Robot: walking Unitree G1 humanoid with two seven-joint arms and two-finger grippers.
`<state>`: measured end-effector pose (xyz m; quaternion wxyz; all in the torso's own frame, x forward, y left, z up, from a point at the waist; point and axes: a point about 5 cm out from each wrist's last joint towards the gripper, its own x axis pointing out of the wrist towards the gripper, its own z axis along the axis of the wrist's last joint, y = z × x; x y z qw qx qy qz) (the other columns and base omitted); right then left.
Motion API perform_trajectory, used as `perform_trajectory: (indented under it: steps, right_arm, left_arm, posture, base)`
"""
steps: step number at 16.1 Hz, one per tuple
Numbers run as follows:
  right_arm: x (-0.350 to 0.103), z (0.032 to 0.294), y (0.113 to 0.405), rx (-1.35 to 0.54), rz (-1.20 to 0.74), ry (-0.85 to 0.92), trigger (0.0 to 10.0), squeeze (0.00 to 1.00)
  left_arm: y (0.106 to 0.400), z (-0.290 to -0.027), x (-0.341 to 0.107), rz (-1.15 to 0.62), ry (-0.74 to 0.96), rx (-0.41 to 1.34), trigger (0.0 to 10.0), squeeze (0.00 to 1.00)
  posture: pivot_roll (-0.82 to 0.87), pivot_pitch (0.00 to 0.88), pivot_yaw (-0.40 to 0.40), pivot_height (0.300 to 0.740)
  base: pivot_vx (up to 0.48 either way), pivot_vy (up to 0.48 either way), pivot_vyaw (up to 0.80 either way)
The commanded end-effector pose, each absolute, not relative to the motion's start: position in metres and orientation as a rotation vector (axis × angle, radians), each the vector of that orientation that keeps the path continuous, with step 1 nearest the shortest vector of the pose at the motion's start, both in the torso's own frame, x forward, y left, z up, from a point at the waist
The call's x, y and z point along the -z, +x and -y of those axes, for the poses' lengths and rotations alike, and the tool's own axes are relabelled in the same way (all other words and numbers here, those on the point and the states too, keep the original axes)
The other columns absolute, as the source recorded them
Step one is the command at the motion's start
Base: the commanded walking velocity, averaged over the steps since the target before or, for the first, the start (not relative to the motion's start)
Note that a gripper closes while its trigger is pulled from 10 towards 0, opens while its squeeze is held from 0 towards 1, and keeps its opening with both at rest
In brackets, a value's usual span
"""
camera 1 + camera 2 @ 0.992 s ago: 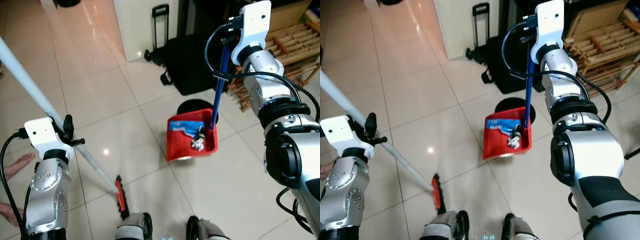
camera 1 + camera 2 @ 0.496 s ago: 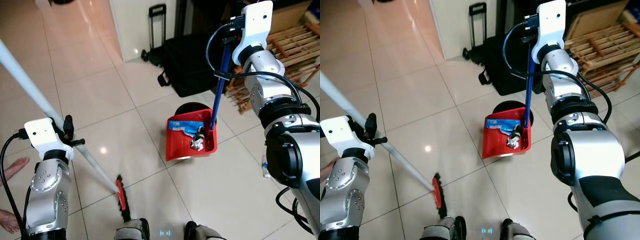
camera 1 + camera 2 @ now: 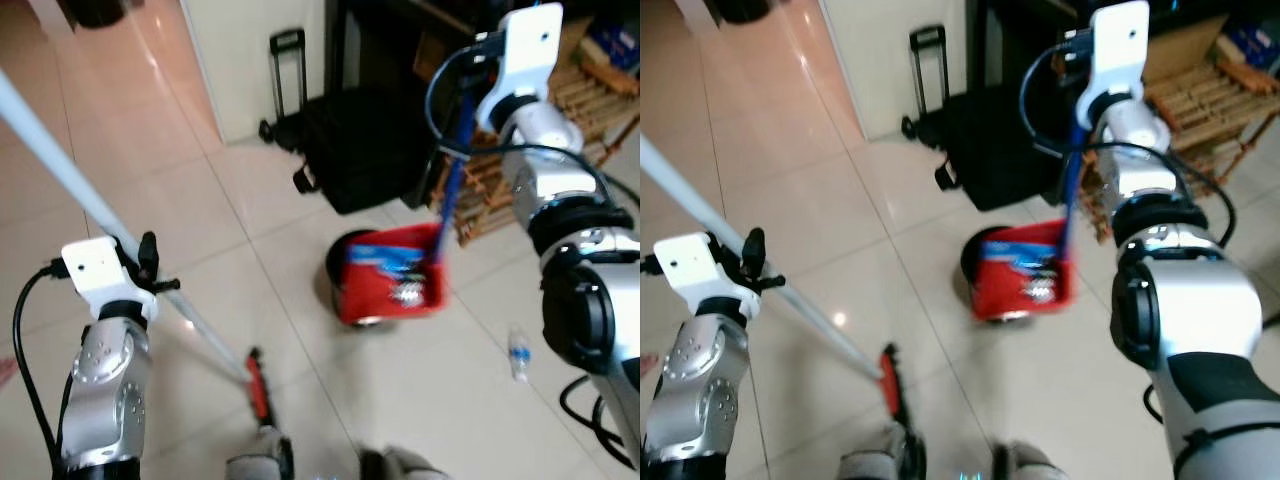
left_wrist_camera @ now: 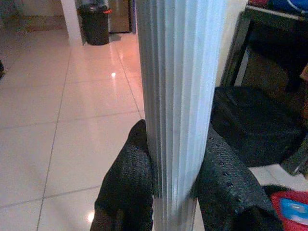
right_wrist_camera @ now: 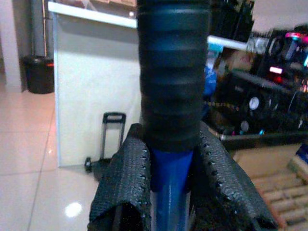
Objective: Sweep floor
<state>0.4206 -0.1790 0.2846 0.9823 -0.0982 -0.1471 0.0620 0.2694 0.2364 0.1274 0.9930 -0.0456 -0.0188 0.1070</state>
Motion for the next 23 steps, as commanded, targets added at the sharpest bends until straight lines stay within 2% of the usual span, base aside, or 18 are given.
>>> perform_trajectory:
  steps: [1, 11, 23]
  right_arm:
    - [-0.299, 0.167, 0.421, -0.156, 0.353, -0.177, 10.0, 0.0]
    - [-0.297, 0.165, 0.421, -0.159, 0.351, -0.172, 10.0, 0.0]
    - [-0.288, 0.165, 0.421, -0.16, 0.334, -0.162, 10.0, 0.0]
  left_arm:
    - [0.267, -0.245, -0.135, 0.068, -0.054, -0.239, 10.0, 0.0]
    - [0.268, -0.244, -0.135, 0.075, -0.055, -0.239, 10.0, 0.0]
    - [0.267, -0.237, -0.135, 0.072, -0.047, -0.222, 10.0, 0.0]
  posture:
    - [0.05, 0.132, 0.057, 0.74]
    - [0.05, 0.131, 0.057, 0.74]
    - [0.06, 0.138, 0.063, 0.74]
  base:
    - [0.435, 0.0, 0.0]
    - [0.418, 0.0, 0.0]
    - [0.0, 0.0, 0.0]
